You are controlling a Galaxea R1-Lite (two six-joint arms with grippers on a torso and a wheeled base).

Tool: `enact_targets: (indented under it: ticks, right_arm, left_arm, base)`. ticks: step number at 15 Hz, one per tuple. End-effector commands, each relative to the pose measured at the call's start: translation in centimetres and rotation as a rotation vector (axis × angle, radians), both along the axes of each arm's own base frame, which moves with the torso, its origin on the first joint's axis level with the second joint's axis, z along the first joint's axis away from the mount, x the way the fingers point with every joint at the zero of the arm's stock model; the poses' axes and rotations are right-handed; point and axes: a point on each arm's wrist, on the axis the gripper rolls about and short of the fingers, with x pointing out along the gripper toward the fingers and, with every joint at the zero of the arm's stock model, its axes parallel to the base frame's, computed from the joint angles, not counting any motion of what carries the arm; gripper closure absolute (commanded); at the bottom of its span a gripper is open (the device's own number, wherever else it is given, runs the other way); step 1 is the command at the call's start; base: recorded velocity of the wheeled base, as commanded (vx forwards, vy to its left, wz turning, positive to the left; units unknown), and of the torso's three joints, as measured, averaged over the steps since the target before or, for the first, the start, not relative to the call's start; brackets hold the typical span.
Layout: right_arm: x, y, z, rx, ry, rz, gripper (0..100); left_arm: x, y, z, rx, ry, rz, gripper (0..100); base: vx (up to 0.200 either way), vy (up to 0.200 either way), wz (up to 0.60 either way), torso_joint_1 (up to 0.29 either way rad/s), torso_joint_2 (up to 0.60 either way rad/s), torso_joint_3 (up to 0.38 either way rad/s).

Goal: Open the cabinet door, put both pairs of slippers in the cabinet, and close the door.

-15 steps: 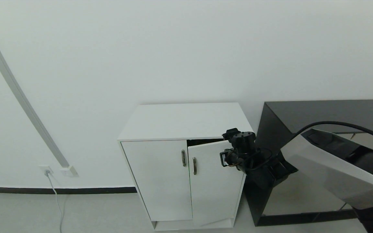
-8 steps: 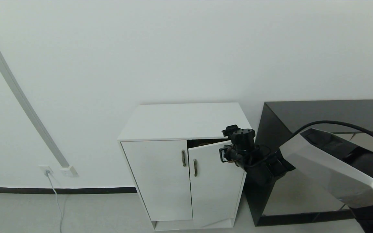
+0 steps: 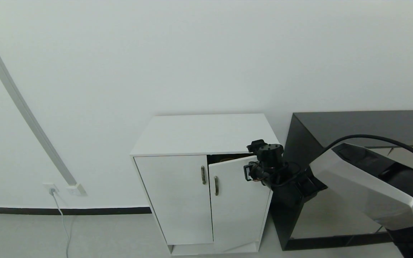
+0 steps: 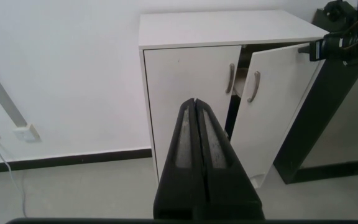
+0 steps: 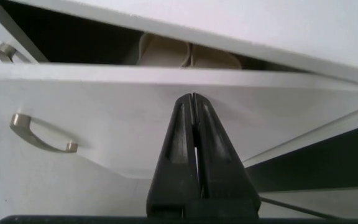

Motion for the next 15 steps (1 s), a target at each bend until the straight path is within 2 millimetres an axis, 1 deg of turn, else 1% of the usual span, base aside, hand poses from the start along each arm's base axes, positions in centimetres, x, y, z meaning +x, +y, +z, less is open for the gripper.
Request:
enact_targets:
  ticks: [1, 2, 10, 15]
  right_arm:
    - [-0.19, -0.05, -0.29, -0.006, 0.009, 0.002, 100]
    - [-0.06, 0.03, -0.79, -0.009, 0.014, 0.002, 100]
    - [-0.07, 0.19, -0.71, -0.010, 0.005, 0.007, 100]
    - [0.79, 0.54, -0.69, 0.006, -0.018, 0.008, 100]
  left_arm:
    - [0.00, 0.00, 0.00, 0.000, 0.000, 0.000, 100]
    - [0.00, 0.00, 0.00, 0.000, 0.000, 0.000, 100]
    - [0.00, 0.00, 0.00, 0.000, 0.000, 0.000, 100]
    - [0.00, 0.00, 0.00, 0.000, 0.000, 0.000, 100]
  base:
    - [0.000, 0.000, 0.00, 0.000, 0.00, 0.000]
    - [0.000, 0.000, 0.00, 0.000, 0.00, 0.000]
    - [0.000, 0.000, 0.00, 0.000, 0.00, 0.000]
    - [0.000, 0.000, 0.00, 0.000, 0.00, 0.000]
